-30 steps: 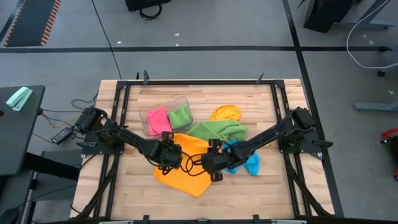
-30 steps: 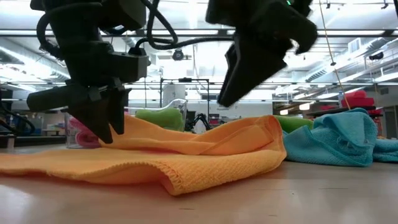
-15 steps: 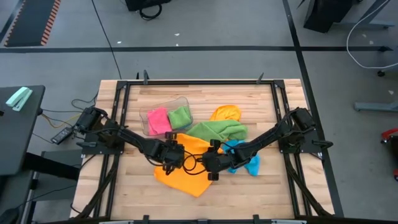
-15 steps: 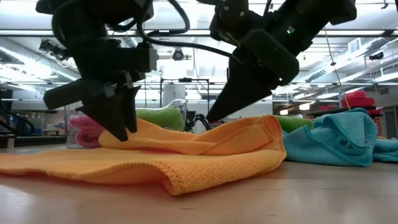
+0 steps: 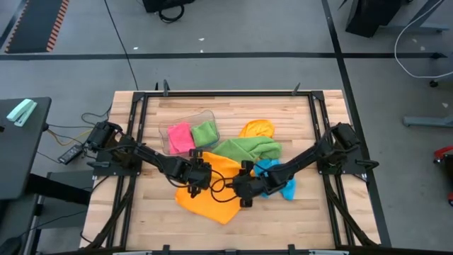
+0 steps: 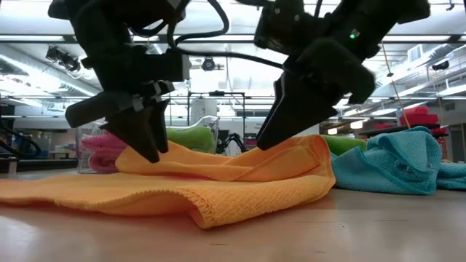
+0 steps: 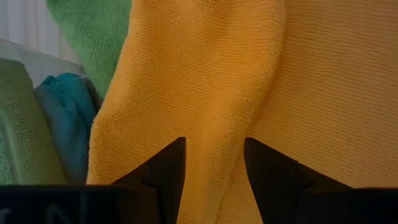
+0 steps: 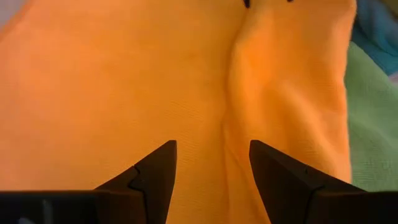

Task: Fold microfiber towels
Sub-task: Fold the bottom yellow microfiber towel

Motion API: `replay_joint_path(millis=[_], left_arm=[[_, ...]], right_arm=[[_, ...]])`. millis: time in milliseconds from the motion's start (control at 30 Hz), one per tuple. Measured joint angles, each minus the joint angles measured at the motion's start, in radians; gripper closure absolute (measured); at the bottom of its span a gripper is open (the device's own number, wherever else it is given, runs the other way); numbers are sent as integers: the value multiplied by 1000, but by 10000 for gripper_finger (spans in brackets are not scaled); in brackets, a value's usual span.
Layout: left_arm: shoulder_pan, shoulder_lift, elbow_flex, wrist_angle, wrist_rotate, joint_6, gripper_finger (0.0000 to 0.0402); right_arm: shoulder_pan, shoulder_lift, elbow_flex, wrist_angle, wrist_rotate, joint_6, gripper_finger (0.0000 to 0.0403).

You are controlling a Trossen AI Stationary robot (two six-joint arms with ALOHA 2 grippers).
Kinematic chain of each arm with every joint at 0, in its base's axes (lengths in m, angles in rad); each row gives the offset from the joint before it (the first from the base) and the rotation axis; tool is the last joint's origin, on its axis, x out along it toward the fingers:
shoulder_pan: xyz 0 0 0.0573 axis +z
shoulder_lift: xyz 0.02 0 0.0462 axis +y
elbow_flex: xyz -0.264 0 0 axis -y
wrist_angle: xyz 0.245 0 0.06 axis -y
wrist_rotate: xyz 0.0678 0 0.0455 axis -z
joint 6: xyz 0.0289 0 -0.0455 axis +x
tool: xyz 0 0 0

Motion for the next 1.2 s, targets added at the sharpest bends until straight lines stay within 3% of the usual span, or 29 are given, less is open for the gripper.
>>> replay_joint_path(millis=[733,1200], left_arm=[[0,0,0,1,0,2,230],[0,0,0,0,0,2,230]], right_arm=[[10,0,-43,39,-5,-1,232],[10,-1,-44,39,10,-2,235]])
